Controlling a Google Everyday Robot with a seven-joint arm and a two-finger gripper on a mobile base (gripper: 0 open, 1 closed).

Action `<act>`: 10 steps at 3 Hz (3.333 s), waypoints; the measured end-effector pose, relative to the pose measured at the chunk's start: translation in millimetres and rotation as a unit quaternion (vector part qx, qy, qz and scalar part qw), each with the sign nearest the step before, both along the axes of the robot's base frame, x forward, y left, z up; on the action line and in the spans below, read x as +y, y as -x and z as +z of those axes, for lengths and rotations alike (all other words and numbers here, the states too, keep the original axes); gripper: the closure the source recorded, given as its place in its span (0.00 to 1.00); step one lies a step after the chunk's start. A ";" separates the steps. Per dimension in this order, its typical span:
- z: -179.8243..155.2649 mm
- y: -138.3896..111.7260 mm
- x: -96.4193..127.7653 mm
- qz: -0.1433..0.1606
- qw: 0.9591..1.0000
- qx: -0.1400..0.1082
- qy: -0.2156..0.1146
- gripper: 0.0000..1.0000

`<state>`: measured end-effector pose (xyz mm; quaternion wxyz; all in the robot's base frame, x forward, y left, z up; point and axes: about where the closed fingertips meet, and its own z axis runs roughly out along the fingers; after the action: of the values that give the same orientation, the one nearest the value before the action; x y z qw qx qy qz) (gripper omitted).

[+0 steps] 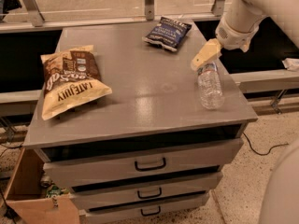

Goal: Place water bottle upright

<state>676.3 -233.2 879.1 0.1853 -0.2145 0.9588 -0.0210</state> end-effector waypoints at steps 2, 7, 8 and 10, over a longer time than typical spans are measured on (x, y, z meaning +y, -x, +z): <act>-27.3 5.6 9.1 -0.067 0.996 0.059 0.017 0.00; 6.6 -3.7 88.1 0.093 0.991 -0.017 -0.094 1.00; 36.0 -7.0 121.9 0.189 0.968 -0.073 -0.151 1.00; 83.2 18.0 156.4 0.328 0.873 -0.217 -0.290 1.00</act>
Offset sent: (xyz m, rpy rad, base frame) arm -0.0135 0.0138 -0.0371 -0.0538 0.1803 -0.2032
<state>658.3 -76.8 962.2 0.4392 -0.4433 0.7320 0.2736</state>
